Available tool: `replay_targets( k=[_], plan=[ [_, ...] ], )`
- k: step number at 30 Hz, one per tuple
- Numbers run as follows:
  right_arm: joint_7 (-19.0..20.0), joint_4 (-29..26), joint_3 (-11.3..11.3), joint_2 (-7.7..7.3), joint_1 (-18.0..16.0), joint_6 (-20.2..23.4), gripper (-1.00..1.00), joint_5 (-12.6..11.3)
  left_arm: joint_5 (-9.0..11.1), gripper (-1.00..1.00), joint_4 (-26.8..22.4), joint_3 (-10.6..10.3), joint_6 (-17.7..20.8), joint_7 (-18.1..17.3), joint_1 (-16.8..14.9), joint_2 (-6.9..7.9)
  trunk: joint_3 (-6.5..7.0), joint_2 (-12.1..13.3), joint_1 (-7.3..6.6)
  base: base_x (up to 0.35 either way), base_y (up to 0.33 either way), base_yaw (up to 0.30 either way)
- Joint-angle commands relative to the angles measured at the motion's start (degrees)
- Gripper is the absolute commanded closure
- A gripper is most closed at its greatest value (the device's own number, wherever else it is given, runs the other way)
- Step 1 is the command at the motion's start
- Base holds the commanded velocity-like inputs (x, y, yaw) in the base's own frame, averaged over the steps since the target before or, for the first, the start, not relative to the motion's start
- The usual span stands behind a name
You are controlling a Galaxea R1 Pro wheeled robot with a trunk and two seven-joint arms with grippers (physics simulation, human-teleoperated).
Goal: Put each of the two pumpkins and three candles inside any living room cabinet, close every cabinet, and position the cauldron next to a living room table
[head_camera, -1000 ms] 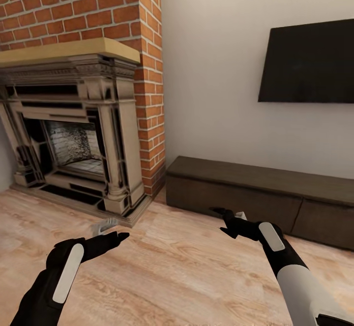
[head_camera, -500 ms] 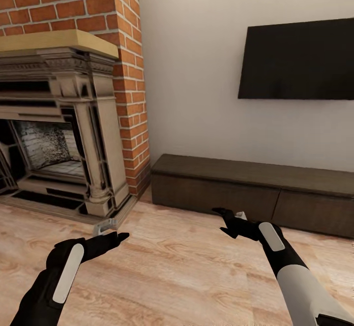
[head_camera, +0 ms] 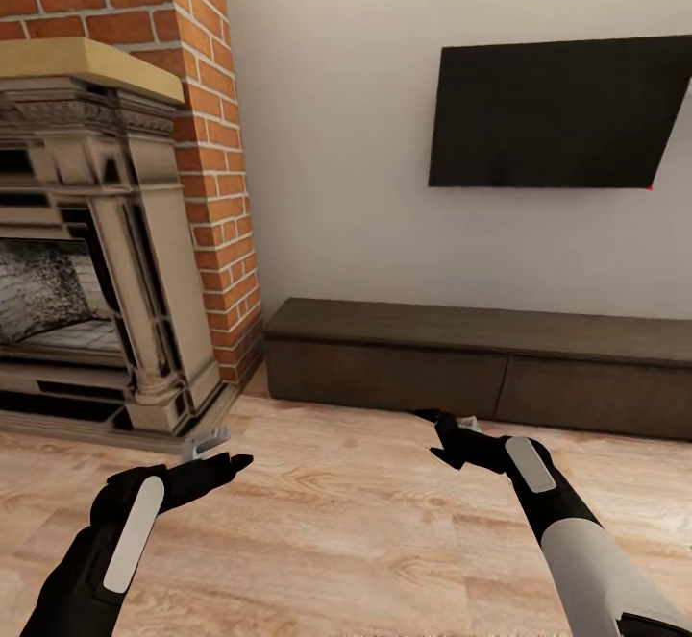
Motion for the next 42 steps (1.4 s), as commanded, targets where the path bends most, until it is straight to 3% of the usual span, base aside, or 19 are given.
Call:
replay_targets(
  k=[1, 19, 42],
  plan=[
    [0.42, 0.06, -0.23, 0.03, -0.06, 0.31, -1.00, 0.50, 0.03, -1.00, 0.02, 0.08, 0.28, -0.09, -0.02, -0.02, -0.12, -0.03, -0.01, 0.000, 0.000, -0.226],
    [0.42, 0.11, -0.30, 0.01, -0.06, 0.13, -1.00, 0.52, -0.11, -1.00, 0.28, 0.07, 0.25, -0.07, -0.02, 0.02, -1.19, -0.03, -0.01, 0.062, 0.041, -0.215],
    [0.51, -0.09, -0.23, 0.08, 0.21, -1.80, -1.00, 0.62, -0.04, -1.00, 0.28, 0.13, 0.19, -0.09, -0.02, 0.02, -1.24, -0.03, -0.01, 0.254, 0.000, -0.007]
  ],
)
